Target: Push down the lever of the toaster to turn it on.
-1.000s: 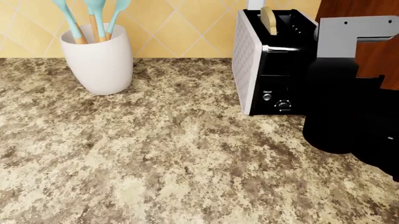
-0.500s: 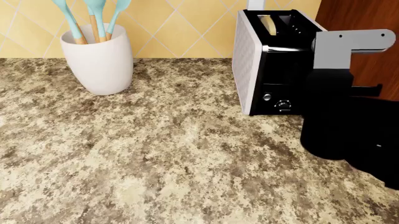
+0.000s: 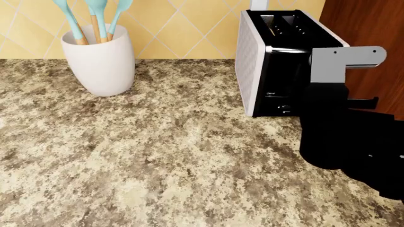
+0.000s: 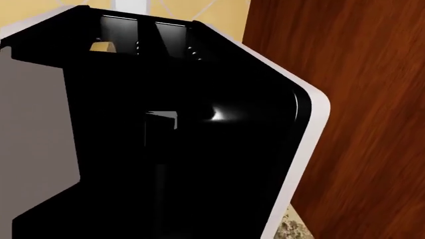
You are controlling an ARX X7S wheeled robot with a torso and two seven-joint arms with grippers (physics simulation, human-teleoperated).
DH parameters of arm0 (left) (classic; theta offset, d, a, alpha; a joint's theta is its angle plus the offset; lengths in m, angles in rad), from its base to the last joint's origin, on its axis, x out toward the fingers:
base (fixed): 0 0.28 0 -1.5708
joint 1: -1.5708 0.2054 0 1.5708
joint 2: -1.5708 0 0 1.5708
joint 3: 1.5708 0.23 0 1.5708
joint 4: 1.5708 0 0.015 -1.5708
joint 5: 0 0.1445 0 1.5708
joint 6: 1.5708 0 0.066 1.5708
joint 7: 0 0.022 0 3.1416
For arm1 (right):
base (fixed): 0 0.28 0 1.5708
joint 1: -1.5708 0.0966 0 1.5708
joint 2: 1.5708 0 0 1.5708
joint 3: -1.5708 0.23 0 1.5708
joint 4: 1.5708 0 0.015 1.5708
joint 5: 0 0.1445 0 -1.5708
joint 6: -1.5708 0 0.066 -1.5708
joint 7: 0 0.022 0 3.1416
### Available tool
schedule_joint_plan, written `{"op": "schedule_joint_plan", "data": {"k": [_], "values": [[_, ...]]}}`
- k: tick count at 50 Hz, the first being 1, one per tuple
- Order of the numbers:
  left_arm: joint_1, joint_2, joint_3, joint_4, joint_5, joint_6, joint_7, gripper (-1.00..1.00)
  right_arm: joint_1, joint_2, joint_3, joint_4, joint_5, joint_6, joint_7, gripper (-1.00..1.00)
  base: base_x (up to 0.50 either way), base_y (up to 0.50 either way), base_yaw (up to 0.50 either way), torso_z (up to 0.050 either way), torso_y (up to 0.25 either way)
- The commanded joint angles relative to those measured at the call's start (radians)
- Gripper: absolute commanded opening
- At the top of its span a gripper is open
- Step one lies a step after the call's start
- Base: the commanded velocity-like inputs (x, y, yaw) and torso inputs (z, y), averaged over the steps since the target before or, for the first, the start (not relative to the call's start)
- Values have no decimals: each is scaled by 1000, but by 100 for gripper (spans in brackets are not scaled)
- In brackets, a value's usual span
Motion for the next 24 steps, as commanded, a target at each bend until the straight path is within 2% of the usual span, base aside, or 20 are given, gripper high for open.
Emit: {"op": "schedule_joint_plan", "data": {"k": [1, 24], "values": [[11, -7, -6, 3, 3, 9, -8, 100, -34, -1, -18, 19, -3, -4, -6, -100, 0, 0, 0, 0, 0], [9, -1, -5, 0, -2, 10, 0, 100, -44, -2, -25, 26, 4, 5, -11, -100, 1, 0, 0, -1, 0]]}}
